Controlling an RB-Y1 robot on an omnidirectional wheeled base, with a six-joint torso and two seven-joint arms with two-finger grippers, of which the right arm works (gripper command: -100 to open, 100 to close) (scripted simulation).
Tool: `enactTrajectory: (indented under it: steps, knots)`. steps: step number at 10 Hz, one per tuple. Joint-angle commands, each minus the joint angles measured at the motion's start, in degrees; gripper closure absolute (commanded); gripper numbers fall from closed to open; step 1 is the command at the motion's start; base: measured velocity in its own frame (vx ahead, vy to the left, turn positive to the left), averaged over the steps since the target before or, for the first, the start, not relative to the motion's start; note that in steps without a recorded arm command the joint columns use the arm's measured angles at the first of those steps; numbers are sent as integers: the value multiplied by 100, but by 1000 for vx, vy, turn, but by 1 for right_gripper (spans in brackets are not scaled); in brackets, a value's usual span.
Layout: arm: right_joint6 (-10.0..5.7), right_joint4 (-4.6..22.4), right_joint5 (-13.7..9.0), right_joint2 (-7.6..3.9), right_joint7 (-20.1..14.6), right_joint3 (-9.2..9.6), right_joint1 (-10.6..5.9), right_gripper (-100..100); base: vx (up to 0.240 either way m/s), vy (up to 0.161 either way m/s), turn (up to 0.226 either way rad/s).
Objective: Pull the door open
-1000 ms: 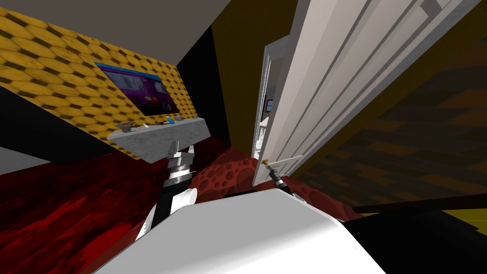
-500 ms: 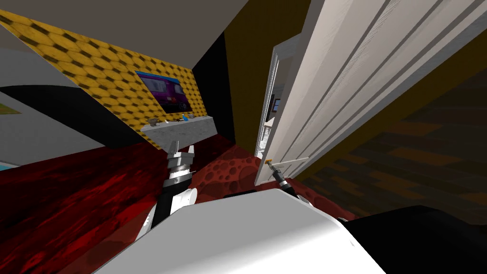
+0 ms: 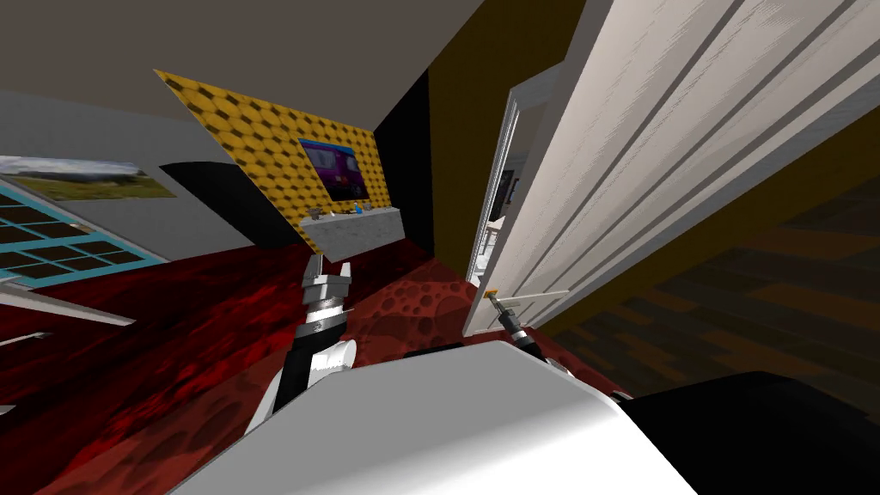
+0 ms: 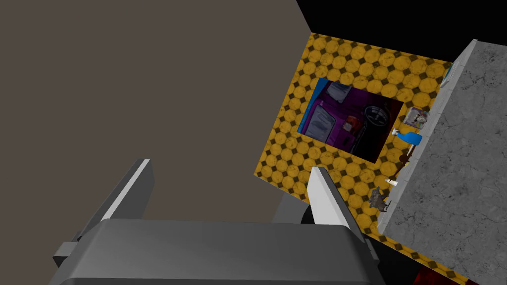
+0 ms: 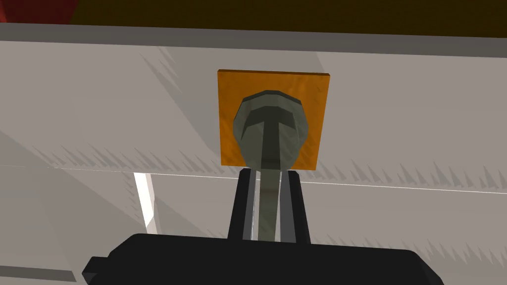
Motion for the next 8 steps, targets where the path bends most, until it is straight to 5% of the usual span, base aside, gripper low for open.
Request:
enactTrajectory:
  steps: [1,8]
  knots:
    - [-132,166,-35,-29,-68,17,-5,100,-203,-52,160]
    - [-511,503,-121,-99,-201,139,40,100,-151,-50,140]
